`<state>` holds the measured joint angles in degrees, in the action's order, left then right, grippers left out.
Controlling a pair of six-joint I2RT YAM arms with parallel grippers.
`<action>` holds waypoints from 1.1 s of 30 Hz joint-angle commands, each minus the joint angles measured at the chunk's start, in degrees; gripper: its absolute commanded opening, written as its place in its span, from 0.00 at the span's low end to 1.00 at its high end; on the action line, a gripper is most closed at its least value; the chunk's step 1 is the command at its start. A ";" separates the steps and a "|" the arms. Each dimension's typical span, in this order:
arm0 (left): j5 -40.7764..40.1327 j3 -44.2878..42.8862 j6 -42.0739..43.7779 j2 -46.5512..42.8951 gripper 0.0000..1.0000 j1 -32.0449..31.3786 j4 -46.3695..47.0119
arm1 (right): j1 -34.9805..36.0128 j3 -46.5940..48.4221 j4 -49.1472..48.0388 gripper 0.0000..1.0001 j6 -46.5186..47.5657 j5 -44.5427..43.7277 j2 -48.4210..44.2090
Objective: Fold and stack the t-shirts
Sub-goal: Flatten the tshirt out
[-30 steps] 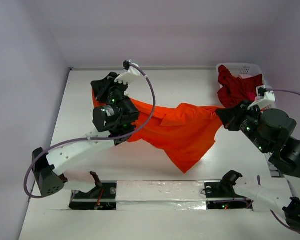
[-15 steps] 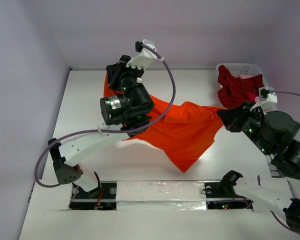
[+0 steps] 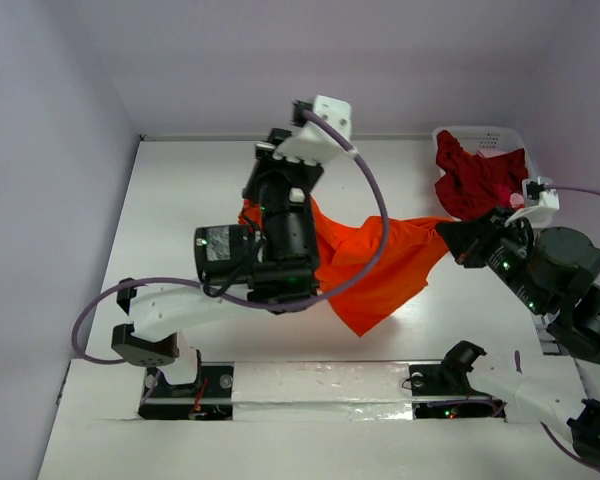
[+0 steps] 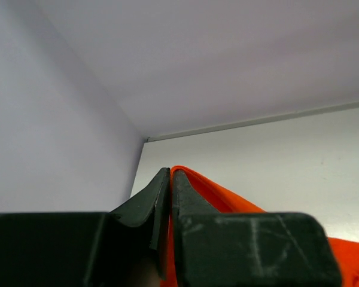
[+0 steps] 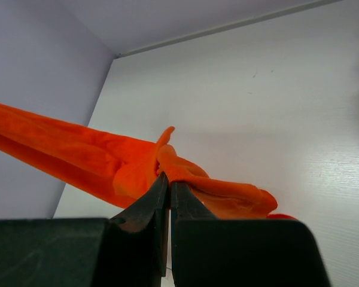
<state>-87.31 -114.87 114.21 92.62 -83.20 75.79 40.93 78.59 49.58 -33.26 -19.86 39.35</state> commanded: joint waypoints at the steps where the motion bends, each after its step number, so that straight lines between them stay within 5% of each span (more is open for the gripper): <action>1: -1.30 -2.36 3.69 1.77 0.00 -3.98 32.96 | -0.23 -0.45 -2.65 0.00 -0.41 1.31 0.20; 3: 0.29 -3.95 -2.38 0.99 0.00 -5.39 28.48 | -0.23 -0.71 -3.00 0.00 -0.67 1.66 -0.24; 6: 5.10 -0.28 -28.77 -5.41 0.00 -8.45 5.96 | -0.23 -0.72 -2.48 0.00 -0.85 1.32 -0.94; 7: 7.13 0.52 -41.40 -10.13 0.00 -9.25 -22.07 | -0.23 -0.63 -2.30 0.00 -0.76 1.23 -0.95; 8: 10.54 -3.04 -73.11 -11.83 0.00 -9.26 -39.40 | -0.23 -0.63 -2.04 0.00 -0.67 0.96 -1.12; 10: 24.96 -9.03 -95.06 -14.03 0.00 -6.64 -70.99 | -0.23 -0.54 -1.42 0.00 -0.50 0.43 -1.47; 14: 22.00 -11.67 -91.36 -10.89 0.00 -5.76 -72.43 | -0.23 -0.54 -1.07 0.00 -0.67 0.26 -2.17; 19: 26.39 -14.51 -103.11 -8.15 0.00 3.81 -90.44 | -0.23 -0.63 -1.33 0.00 -0.84 0.61 -1.91; 27: 29.91 11.58 -119.56 -19.84 0.00 24.28 -95.20 | -0.23 -1.42 -1.42 0.00 -0.32 0.26 -2.09; 33: 28.16 18.36 -127.29 -25.73 0.00 26.07 -102.93 | -0.23 -0.02 -0.28 0.00 0.56 -1.41 -2.09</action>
<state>-58.02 -95.72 -5.74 74.72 -57.08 -25.43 40.93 76.99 50.19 -33.78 -19.38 37.58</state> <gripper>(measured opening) 0.006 0.032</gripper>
